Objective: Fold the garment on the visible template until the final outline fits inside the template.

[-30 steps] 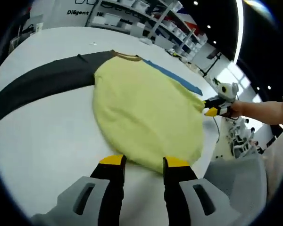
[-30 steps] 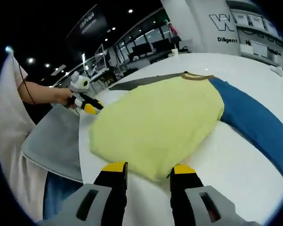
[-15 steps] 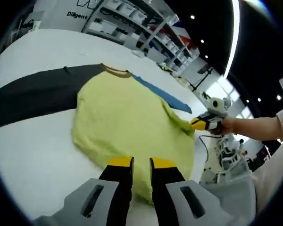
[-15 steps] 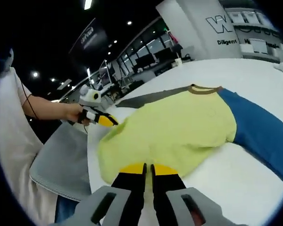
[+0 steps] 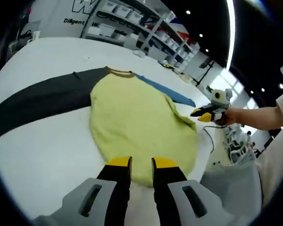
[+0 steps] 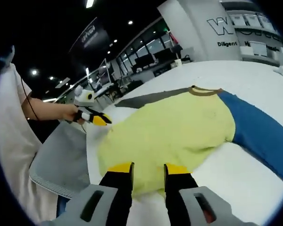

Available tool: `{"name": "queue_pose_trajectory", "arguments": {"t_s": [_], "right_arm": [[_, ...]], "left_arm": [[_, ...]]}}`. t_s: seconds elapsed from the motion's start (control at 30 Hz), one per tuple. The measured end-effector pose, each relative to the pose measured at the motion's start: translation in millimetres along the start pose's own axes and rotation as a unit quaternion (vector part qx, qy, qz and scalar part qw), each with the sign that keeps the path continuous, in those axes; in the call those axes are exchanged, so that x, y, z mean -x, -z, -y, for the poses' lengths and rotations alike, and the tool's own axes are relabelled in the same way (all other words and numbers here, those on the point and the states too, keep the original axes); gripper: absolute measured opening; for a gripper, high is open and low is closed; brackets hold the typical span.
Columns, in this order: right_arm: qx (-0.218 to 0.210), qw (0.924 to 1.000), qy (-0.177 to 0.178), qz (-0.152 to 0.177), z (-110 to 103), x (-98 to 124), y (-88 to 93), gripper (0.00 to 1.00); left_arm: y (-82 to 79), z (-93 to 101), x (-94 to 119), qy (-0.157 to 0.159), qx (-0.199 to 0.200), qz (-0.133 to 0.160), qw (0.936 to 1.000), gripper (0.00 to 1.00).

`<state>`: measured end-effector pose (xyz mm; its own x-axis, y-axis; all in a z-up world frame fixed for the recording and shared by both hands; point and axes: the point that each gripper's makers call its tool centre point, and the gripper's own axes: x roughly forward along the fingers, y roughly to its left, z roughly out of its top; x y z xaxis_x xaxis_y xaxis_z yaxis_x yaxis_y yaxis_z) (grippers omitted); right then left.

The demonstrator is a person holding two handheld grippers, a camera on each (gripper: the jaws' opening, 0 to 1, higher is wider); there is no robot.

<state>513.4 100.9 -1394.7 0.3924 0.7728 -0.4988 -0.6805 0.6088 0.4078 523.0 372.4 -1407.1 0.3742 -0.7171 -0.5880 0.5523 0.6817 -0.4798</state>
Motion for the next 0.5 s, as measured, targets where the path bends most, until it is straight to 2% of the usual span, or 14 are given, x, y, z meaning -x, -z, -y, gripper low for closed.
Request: {"name": "queue_pose_trajectory", "arguments": {"t_s": [0.13, 0.2, 0.3, 0.43, 0.5], "right_arm": [[-0.014, 0.9996, 0.019, -0.017, 10, 11, 22.9, 0.31], [-0.015, 0.9994, 0.016, -0.028, 10, 9, 32.9, 0.33], [-0.011, 0.9992, 0.012, -0.036, 10, 0, 37.3, 0.34], [0.0, 0.9991, 0.011, -0.041, 12, -13, 33.6, 0.33], [0.006, 0.9988, 0.006, -0.047, 13, -17, 33.2, 0.29]], "left_arm": [[18.5, -7.5, 6, -0.012, 0.023, -0.003, 0.9996, 0.15], [27.7, -8.2, 3, -0.012, 0.028, -0.011, 0.9995, 0.16], [40.8, -2.4, -6, -0.008, 0.029, -0.031, 0.9991, 0.17], [37.5, 6.7, -17, -0.001, 0.029, -0.028, 0.9992, 0.14], [37.4, 8.8, -20, -0.002, 0.023, -0.03, 0.9993, 0.12]]}}
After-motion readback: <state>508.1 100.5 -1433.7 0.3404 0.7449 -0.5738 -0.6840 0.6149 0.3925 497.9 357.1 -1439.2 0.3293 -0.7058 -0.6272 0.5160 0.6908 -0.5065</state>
